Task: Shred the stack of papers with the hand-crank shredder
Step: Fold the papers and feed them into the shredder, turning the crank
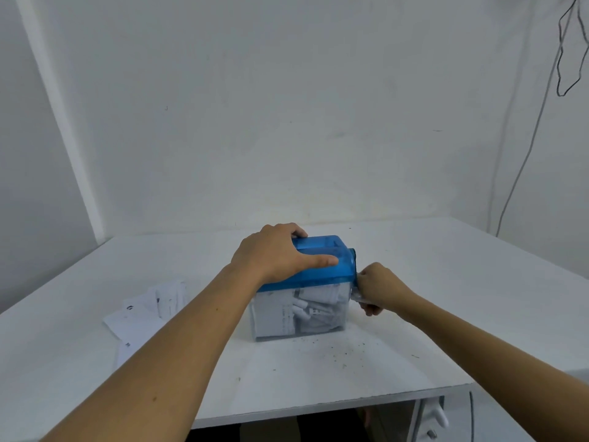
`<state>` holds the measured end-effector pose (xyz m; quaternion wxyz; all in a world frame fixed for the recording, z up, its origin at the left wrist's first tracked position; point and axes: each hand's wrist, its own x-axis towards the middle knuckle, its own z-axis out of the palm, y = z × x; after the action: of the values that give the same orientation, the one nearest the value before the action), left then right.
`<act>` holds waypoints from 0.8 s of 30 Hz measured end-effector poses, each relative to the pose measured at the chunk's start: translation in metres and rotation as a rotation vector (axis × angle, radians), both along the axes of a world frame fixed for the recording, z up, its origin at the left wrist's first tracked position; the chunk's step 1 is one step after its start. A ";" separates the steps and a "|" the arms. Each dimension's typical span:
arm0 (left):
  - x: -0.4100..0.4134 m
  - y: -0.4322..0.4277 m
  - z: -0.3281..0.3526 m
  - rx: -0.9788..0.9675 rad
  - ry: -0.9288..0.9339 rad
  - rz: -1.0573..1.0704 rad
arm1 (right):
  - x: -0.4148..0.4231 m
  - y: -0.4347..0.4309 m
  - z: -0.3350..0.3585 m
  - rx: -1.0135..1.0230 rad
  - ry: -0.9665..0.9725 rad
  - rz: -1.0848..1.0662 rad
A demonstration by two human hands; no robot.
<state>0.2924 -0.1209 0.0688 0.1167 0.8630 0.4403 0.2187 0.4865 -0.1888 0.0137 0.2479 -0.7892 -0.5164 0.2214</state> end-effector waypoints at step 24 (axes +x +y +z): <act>0.000 0.006 0.000 0.035 0.034 -0.032 | 0.031 -0.009 0.086 0.482 0.069 0.183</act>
<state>0.2921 -0.1152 0.0690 0.0976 0.8755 0.4242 0.2100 0.5180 -0.1976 0.0993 0.4251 -0.6495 -0.6146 0.1403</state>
